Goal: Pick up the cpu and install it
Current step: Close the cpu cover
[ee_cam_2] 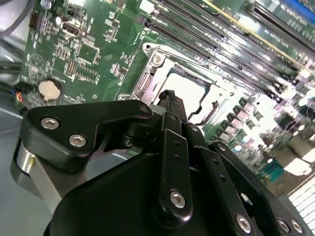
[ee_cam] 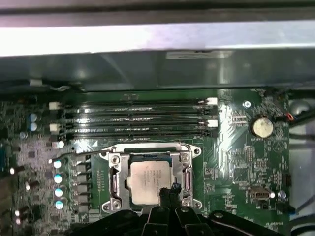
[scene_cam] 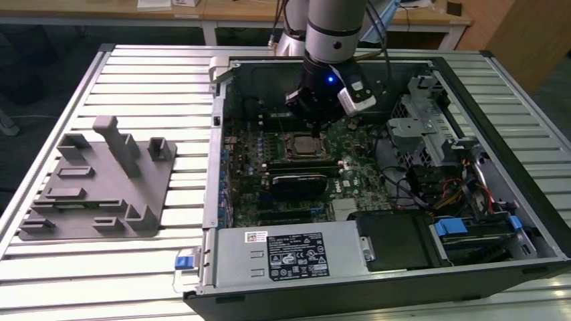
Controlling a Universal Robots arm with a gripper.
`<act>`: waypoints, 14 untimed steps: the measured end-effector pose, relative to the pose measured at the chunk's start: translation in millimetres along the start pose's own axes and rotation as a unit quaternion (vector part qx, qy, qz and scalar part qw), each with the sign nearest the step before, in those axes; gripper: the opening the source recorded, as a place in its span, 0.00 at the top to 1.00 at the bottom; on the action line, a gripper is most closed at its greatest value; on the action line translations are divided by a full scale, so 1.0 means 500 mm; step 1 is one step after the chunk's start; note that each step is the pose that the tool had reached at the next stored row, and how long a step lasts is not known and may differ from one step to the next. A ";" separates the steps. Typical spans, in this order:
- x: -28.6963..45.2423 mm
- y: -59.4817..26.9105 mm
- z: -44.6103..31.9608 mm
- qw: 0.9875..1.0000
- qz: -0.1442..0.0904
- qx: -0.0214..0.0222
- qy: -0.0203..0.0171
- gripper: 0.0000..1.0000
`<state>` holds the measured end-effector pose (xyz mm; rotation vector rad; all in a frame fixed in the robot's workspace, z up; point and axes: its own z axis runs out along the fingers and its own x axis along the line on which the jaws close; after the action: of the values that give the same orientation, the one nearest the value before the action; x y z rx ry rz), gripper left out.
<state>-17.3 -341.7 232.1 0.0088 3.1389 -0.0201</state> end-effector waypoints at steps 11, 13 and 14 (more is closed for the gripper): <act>0.000 -0.002 0.007 1.000 -0.001 -0.001 0.000 0.89; 0.000 -0.005 0.010 1.000 -0.001 -0.003 0.000 0.89; 0.000 -0.006 0.011 1.000 -0.001 -0.004 0.000 0.89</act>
<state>-17.3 -344.6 226.6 0.0066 3.1391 -0.0086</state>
